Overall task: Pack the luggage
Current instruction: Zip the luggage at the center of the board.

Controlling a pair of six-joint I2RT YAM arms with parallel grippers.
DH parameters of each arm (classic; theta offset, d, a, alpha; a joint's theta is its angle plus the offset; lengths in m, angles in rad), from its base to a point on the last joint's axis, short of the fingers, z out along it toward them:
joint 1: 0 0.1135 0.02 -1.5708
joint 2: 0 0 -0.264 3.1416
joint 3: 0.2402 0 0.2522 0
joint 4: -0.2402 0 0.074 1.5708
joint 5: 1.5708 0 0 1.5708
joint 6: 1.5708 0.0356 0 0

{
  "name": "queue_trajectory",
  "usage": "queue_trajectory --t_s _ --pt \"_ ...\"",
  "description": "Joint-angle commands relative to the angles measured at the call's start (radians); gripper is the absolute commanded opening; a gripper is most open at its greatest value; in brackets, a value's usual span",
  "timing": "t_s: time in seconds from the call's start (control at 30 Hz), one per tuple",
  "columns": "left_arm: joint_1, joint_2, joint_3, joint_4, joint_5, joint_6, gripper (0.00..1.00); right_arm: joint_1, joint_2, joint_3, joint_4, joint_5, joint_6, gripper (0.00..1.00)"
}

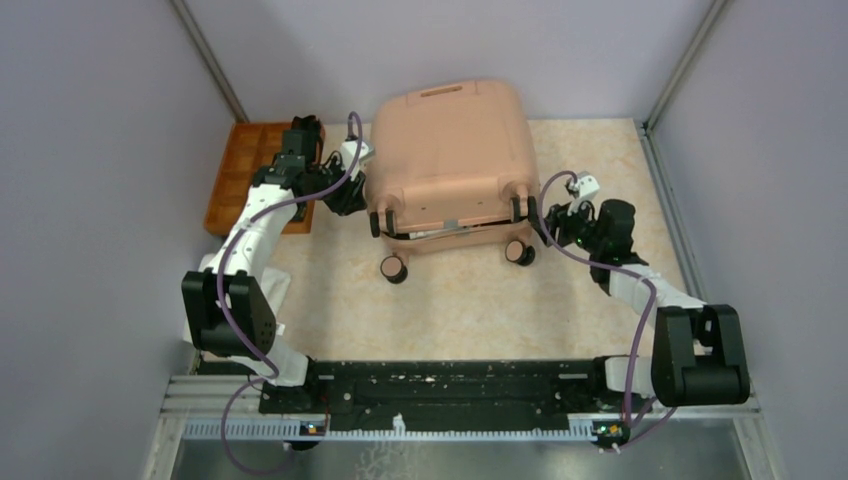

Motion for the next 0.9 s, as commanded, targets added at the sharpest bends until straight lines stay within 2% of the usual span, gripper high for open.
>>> queue_trajectory --t_s 0.0,0.17,0.3,0.43,0.53,0.73,0.87 --pt "0.005 -0.041 0.019 0.010 0.044 0.015 0.35 0.007 -0.002 0.020 -0.014 0.002 -0.021 0.47" --pt "0.005 -0.048 0.021 0.007 0.039 0.016 0.36 -0.005 0.072 0.090 -0.075 -0.092 -0.060 0.43" --pt "0.005 -0.048 0.024 0.003 0.033 0.020 0.35 -0.005 0.116 0.117 -0.053 -0.153 -0.052 0.36" --pt "0.005 -0.047 0.027 0.006 0.040 0.019 0.36 -0.005 0.142 0.139 -0.062 -0.126 -0.047 0.20" --pt "0.004 -0.039 0.005 0.038 0.069 0.010 0.35 -0.006 0.114 0.127 -0.021 -0.097 -0.028 0.02" --pt "0.004 0.026 0.009 0.067 0.061 0.014 0.35 -0.004 -0.022 0.007 0.134 -0.050 0.042 0.00" --pt "0.002 0.059 0.033 0.055 0.071 0.018 0.35 -0.003 -0.079 -0.029 0.161 -0.044 0.055 0.00"
